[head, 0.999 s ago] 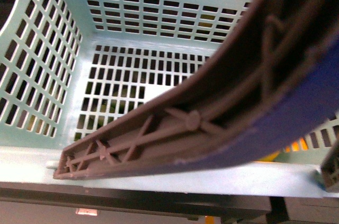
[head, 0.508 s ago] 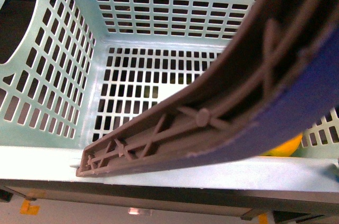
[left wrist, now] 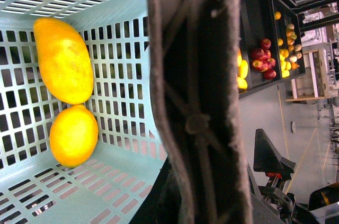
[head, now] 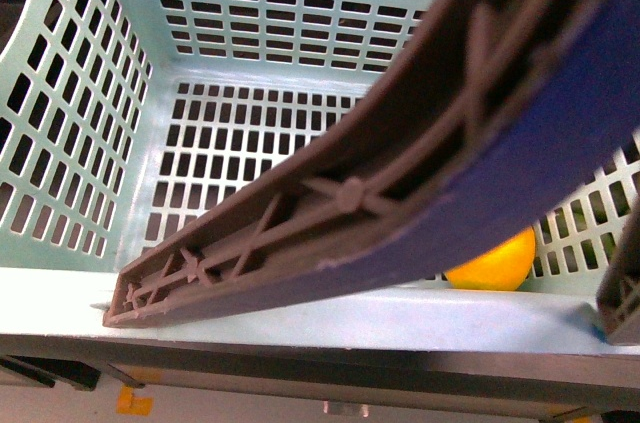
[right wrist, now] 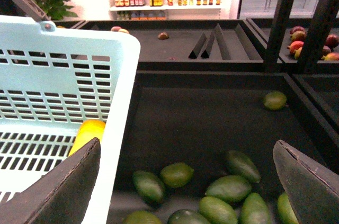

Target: Pick lemon and mango into basket

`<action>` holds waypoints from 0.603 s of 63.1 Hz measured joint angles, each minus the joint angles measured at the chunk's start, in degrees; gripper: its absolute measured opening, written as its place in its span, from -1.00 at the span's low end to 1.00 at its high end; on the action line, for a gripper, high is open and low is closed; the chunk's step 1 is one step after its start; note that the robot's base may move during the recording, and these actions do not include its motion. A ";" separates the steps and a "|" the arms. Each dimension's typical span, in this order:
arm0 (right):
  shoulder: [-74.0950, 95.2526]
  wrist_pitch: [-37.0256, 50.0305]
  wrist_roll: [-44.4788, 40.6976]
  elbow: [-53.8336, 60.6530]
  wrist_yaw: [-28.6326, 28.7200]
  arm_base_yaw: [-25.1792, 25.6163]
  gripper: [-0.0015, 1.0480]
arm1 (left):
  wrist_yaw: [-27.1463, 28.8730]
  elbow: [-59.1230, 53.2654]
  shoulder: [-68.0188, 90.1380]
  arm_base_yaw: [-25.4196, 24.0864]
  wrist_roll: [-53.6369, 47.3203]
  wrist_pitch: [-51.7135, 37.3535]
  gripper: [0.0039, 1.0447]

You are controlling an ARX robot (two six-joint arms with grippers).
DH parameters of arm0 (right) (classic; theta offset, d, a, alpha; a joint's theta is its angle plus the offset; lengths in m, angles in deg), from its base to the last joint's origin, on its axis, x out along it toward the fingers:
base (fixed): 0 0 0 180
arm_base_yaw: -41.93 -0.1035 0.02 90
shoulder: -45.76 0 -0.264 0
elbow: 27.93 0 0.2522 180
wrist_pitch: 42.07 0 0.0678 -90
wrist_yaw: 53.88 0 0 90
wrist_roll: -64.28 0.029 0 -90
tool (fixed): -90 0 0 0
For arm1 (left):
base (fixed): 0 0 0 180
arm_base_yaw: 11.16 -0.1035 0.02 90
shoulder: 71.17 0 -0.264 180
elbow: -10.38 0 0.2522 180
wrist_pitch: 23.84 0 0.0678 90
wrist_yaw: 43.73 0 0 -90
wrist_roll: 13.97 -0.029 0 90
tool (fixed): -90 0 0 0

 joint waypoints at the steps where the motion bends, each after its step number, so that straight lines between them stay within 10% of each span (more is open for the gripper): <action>1: 0.04 0.00 0.00 0.00 0.17 0.00 0.83 | -0.02 0.00 0.00 0.00 -0.07 0.00 -0.91; 33: 0.02 0.00 0.00 0.00 0.09 0.11 0.83 | 0.22 0.00 -0.11 -0.48 -0.37 0.00 -0.91; 38: 0.02 0.00 0.00 0.00 -0.04 0.11 0.83 | 11.69 -0.57 0.39 1.60 5.88 -5.01 -0.91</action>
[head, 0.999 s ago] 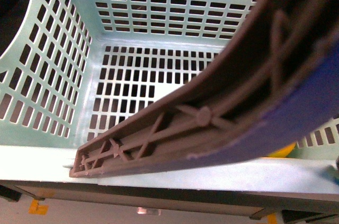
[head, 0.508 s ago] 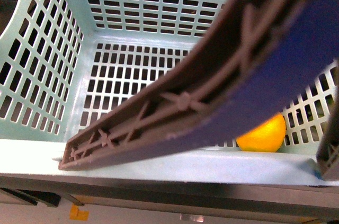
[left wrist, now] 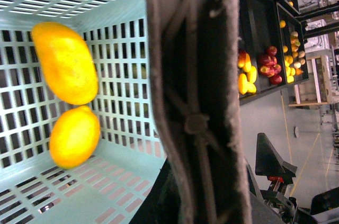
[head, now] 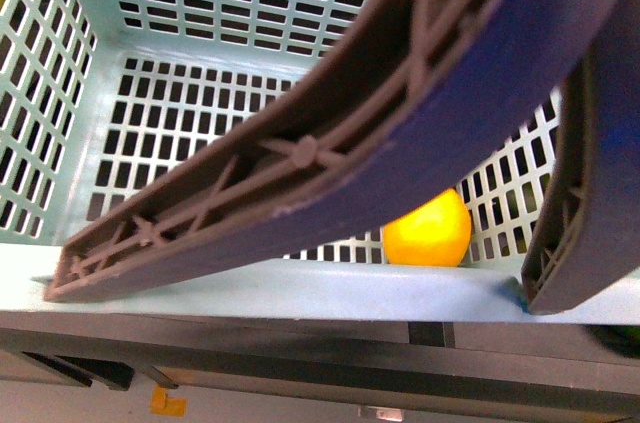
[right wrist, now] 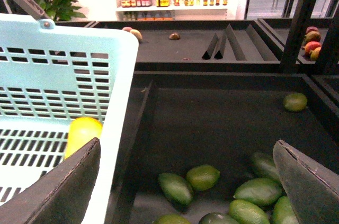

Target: Pick lemon and mango into basket

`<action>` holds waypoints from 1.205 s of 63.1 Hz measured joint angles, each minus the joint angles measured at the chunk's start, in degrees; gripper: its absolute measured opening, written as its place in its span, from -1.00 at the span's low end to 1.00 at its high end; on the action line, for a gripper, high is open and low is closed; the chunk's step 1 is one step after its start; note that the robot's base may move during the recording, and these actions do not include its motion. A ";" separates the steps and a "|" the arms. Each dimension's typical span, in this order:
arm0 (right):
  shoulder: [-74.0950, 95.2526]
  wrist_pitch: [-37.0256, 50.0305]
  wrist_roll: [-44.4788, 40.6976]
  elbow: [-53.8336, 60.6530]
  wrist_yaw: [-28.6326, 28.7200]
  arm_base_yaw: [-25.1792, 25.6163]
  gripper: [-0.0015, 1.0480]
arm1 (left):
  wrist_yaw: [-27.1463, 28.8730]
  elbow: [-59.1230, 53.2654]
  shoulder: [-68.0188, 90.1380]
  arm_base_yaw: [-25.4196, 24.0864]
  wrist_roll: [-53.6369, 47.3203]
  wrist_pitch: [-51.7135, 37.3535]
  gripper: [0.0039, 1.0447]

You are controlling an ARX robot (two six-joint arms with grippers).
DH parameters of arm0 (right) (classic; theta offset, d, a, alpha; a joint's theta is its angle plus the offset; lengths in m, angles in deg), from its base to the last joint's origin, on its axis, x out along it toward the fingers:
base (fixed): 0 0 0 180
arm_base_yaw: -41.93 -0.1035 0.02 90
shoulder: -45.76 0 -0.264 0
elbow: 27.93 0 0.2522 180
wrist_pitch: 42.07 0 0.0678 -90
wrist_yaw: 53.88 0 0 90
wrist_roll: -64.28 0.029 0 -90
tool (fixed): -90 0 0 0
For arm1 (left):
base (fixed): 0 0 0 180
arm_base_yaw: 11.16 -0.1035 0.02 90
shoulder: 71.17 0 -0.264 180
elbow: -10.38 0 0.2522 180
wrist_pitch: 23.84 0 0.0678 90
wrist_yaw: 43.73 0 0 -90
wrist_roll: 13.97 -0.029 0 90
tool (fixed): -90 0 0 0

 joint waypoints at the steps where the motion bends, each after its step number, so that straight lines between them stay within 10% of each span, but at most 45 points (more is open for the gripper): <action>1: 0.00 0.00 0.00 0.00 0.00 0.00 0.83 | 2.19 0.00 0.28 0.35 1.57 -0.83 -0.91; 8: 0.00 0.00 0.00 0.00 0.13 0.00 0.83 | 24.52 3.30 5.88 2.32 15.91 -5.57 -0.91; 18: -0.02 0.00 0.00 0.00 0.04 0.00 0.83 | 36.41 15.19 18.53 -2.97 28.02 -4.20 -0.91; 39: -0.02 0.00 0.00 0.00 0.07 0.00 0.83 | 34.62 30.69 36.98 -7.85 43.32 0.66 -0.91; 76: -0.02 0.00 0.00 0.00 0.07 0.00 0.83 | 34.86 17.81 38.75 -10.91 47.15 -9.88 -0.91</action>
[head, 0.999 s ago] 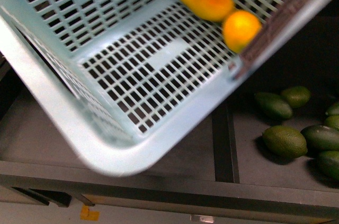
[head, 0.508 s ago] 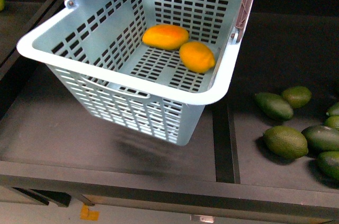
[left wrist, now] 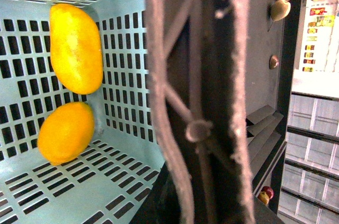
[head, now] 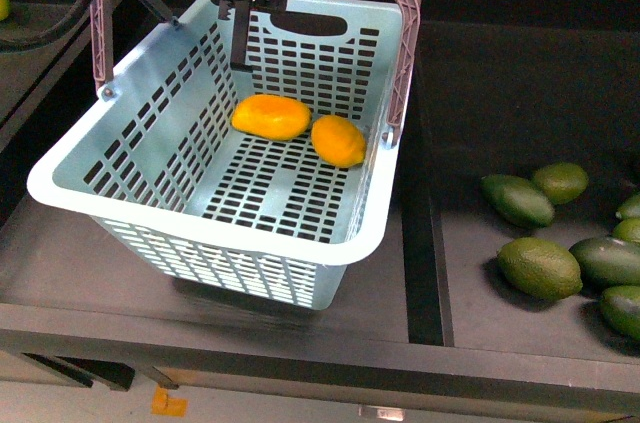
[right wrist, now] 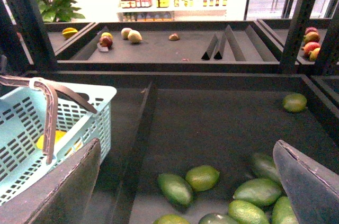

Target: Pick lemon and mango into basket

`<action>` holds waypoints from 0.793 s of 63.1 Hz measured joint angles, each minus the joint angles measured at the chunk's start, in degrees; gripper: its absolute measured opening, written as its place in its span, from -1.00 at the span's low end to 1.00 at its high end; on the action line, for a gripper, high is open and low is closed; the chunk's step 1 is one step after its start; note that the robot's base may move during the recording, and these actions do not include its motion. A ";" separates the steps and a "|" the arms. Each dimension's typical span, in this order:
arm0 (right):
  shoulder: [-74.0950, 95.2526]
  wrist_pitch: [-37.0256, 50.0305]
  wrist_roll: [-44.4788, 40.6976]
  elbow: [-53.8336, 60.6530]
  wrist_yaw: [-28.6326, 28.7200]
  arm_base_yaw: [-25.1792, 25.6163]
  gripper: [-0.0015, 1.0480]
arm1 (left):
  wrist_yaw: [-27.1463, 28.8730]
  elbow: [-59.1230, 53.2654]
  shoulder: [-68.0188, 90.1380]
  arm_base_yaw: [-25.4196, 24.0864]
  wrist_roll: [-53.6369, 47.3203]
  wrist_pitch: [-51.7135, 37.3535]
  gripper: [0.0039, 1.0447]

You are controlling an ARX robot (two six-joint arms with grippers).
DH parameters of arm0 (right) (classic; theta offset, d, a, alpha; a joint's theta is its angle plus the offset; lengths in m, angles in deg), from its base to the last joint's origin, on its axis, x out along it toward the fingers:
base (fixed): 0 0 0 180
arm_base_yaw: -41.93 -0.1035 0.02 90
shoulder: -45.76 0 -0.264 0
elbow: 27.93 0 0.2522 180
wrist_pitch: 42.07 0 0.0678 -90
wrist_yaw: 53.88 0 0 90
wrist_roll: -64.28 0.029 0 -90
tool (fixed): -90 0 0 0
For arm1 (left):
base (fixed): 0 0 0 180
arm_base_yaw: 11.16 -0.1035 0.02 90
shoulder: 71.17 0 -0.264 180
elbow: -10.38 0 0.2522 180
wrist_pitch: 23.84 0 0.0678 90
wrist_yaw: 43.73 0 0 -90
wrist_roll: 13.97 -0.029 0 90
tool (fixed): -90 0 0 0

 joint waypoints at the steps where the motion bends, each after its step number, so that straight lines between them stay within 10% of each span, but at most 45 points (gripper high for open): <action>1: 0.00 0.00 0.00 0.00 -0.02 0.00 0.83 | -0.22 -0.20 -0.09 0.00 -0.02 -0.26 -0.91; 11: 0.00 0.00 0.00 0.00 0.00 0.00 0.83 | -2.01 -2.54 -0.94 -0.09 -0.90 -2.99 -0.91; 40: 0.00 0.00 0.00 0.00 0.00 0.00 0.83 | -0.24 -11.76 -17.88 -1.16 0.09 12.63 0.87; 50: 0.00 0.00 0.00 0.00 0.00 0.00 0.83 | 3.98 -17.07 -28.30 -4.70 -2.67 19.87 0.87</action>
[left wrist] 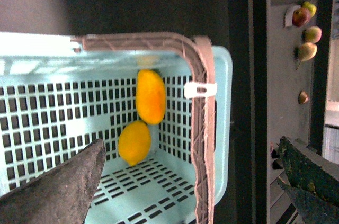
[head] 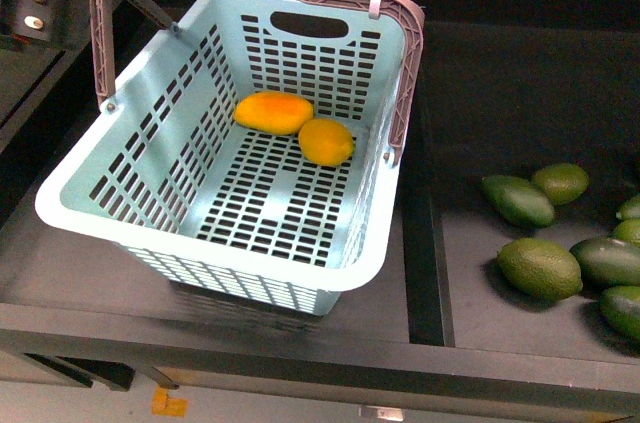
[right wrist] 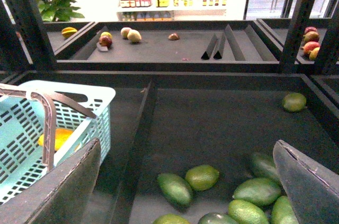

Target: Pick lemon and mango into basket

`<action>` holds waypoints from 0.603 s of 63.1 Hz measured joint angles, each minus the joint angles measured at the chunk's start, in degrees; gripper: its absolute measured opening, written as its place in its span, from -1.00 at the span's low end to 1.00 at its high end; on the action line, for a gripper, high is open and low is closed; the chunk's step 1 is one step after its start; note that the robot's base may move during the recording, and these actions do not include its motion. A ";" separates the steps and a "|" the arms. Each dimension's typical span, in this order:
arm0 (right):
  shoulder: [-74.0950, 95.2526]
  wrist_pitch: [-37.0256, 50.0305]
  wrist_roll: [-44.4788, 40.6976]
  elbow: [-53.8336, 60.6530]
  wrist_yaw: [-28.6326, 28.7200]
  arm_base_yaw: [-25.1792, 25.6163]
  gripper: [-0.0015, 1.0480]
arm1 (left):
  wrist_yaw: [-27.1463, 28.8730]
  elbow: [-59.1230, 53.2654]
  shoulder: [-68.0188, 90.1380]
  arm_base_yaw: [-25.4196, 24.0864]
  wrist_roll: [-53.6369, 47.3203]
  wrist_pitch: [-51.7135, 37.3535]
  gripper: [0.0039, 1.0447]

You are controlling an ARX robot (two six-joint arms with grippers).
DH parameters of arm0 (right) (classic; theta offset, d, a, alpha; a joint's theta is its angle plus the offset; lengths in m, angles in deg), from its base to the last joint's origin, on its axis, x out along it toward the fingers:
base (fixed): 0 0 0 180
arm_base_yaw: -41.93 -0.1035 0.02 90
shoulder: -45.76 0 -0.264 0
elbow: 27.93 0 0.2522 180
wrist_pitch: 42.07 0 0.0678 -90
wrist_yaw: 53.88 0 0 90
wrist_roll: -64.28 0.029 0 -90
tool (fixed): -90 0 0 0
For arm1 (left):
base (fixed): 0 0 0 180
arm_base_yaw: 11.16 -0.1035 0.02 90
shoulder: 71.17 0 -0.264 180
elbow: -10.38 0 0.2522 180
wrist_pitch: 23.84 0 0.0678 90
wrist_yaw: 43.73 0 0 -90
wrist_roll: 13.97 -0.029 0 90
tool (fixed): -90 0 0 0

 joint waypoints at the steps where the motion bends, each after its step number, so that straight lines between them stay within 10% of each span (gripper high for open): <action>1: 0.00 0.00 0.00 0.00 0.00 0.00 0.83 | 0.35 -0.15 -0.74 -0.26 -0.55 0.24 0.87; 14: 0.00 0.00 0.00 0.00 0.00 0.00 0.83 | 0.26 -1.01 -4.48 -0.79 -3.61 -0.09 0.87; 26: 0.00 0.00 0.00 0.00 -0.04 0.00 0.83 | -9.90 -30.10 -12.79 -5.40 -63.89 -58.25 0.14; 38: 0.00 0.00 0.00 0.00 -0.04 0.00 0.83 | -13.99 -43.82 -22.71 -10.01 -90.60 -67.63 -0.61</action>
